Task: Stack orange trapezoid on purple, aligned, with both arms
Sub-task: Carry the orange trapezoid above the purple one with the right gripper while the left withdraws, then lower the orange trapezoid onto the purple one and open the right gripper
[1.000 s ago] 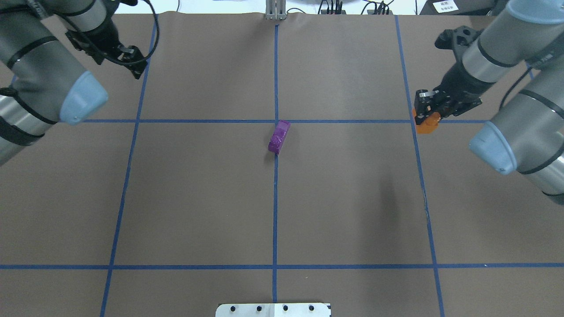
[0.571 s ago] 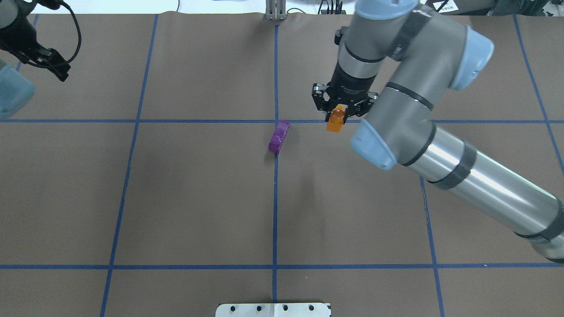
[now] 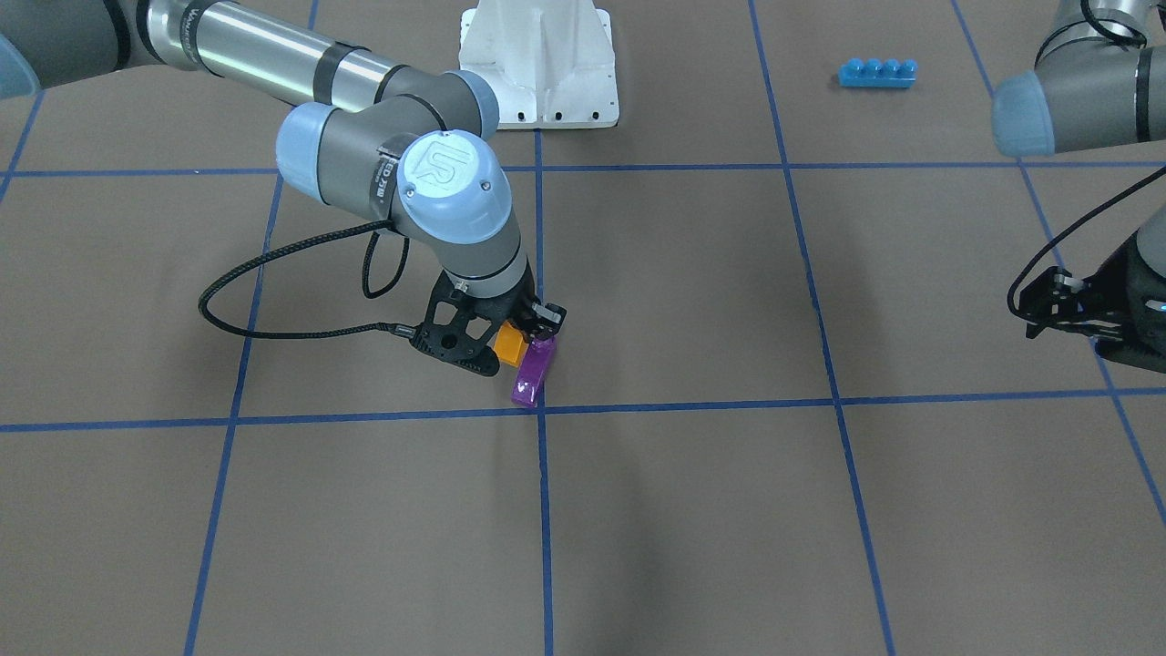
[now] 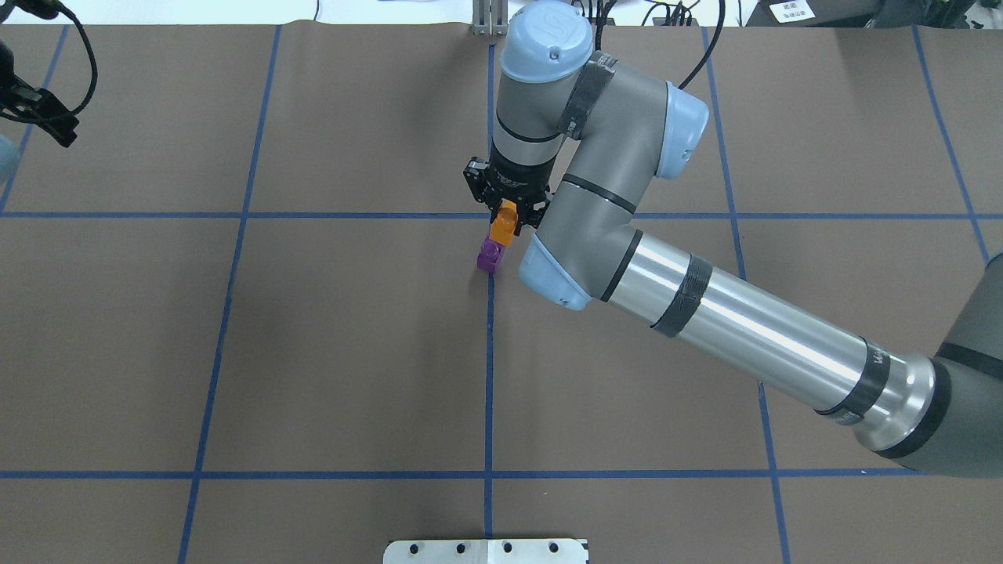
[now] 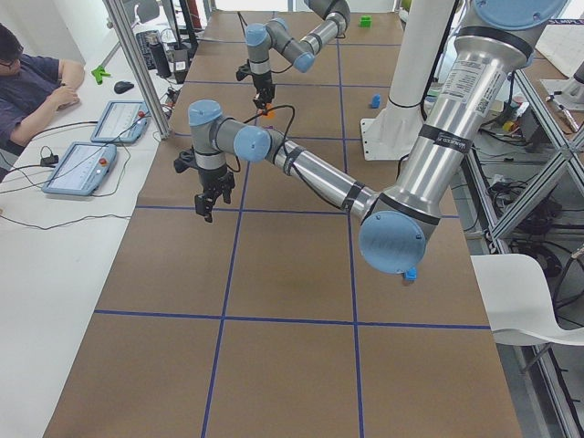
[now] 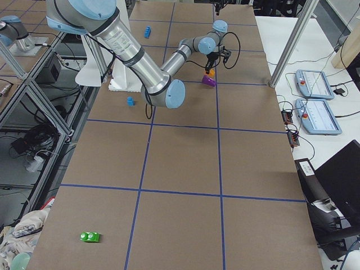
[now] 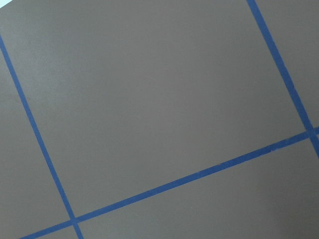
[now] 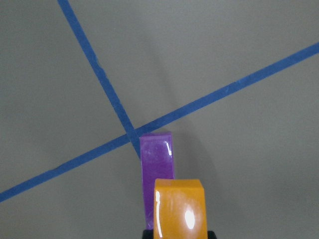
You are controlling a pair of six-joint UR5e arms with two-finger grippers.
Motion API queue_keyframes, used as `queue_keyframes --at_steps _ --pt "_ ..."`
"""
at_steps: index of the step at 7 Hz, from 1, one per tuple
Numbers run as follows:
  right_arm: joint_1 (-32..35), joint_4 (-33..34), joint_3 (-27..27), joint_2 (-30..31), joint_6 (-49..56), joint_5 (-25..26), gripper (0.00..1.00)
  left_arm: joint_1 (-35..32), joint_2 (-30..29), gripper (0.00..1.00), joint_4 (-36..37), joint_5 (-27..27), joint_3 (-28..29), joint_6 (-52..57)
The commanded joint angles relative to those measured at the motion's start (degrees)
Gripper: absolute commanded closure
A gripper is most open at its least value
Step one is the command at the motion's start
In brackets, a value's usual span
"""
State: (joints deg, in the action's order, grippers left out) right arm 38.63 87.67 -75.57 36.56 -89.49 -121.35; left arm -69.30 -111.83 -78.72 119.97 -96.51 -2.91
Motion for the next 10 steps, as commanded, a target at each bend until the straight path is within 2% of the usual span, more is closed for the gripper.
queue_keyframes --at_steps 1,3,10 --pt "-2.1 -1.4 1.2 -0.4 -3.0 2.5 1.0 0.0 0.1 0.0 0.0 0.0 -0.1 0.1" --pt "-2.4 -1.4 1.4 -0.4 -3.1 4.7 1.0 0.0 0.1 0.0 0.0 0.0 -0.2 0.1" --pt "-3.0 -2.6 3.3 -1.1 -2.8 6.2 1.0 0.0 0.8 0.0 0.0 0.0 0.1 0.1"
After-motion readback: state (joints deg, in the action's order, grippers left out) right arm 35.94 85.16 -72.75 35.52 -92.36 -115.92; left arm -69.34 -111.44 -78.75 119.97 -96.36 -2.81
